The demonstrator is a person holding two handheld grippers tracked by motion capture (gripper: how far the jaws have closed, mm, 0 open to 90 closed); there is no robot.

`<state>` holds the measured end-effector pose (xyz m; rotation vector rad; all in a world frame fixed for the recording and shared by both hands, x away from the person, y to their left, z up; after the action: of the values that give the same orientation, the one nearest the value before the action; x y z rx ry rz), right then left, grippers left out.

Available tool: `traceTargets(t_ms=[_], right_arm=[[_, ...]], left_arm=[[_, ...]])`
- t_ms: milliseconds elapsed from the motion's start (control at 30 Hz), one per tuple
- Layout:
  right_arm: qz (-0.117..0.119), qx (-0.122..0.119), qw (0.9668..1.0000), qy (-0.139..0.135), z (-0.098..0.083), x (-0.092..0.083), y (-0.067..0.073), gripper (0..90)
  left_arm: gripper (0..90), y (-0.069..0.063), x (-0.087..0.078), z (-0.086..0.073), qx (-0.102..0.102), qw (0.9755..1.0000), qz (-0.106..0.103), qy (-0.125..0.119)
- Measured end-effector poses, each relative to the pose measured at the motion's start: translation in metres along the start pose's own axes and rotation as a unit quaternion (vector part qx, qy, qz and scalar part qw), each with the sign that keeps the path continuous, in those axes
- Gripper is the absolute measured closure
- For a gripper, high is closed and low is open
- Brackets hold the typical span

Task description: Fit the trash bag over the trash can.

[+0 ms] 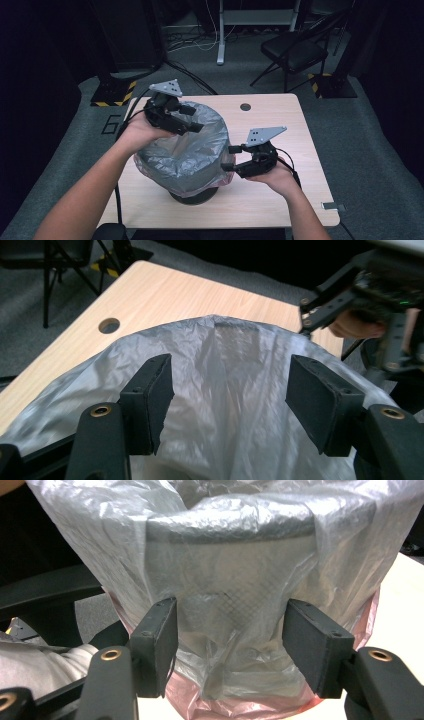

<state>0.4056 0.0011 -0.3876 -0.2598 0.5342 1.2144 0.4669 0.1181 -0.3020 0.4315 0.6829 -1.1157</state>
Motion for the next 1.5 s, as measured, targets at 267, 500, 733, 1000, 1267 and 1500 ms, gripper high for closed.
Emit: traceTargets(t_ms=[267, 500, 733, 1000, 1267, 1500], right_arm=[[-0.001, -0.009, 0.9999, -0.007, 0.006, -0.004, 0.006, 38.0], [-0.010, 0.006, 0.9999, -0.006, 0.001, -0.002, -0.005, 35.9], [-0.002, -0.003, 0.9999, 0.016, -0.006, 0.009, -0.002, 44.8], [-0.004, -0.010, 0.9999, 0.009, -0.008, 0.008, -0.006, 66.5], [-0.002, -0.011, 0.9999, 0.001, -0.011, 0.009, -0.009, 86.7], [0.000, -0.018, 0.9998, 0.006, -0.012, 0.009, -0.008, 89.4]], left_arm=[[35.1, 0.006, 0.031, 0.000, 0.002, 0.9992, -0.004, 0.040], [35.1, 0.010, 0.044, -0.002, -0.003, 0.9986, -0.005, 0.053], [35.2, 0.013, 0.057, -0.006, -0.006, 0.9976, -0.010, 0.069], [35.5, 0.013, 0.069, -0.015, -0.006, 0.9953, -0.016, 0.096], [36.1, 0.014, 0.078, -0.024, -0.018, 0.9934, -0.025, 0.110], [35.8, 0.020, 0.086, -0.037, -0.025, 0.9886, -0.010, 0.148]])
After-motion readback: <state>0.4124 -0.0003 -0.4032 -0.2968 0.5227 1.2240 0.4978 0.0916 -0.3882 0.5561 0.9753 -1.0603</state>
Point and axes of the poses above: each handheld gripper's, and its own axes: x roughly forward along the jaws, z roughly out of its top, y roughly to its left, the point moved 10 cm from there along x, roughly forward along the jaws, and after that the axes turned 4 degrees about y, right-handed, at the moved point
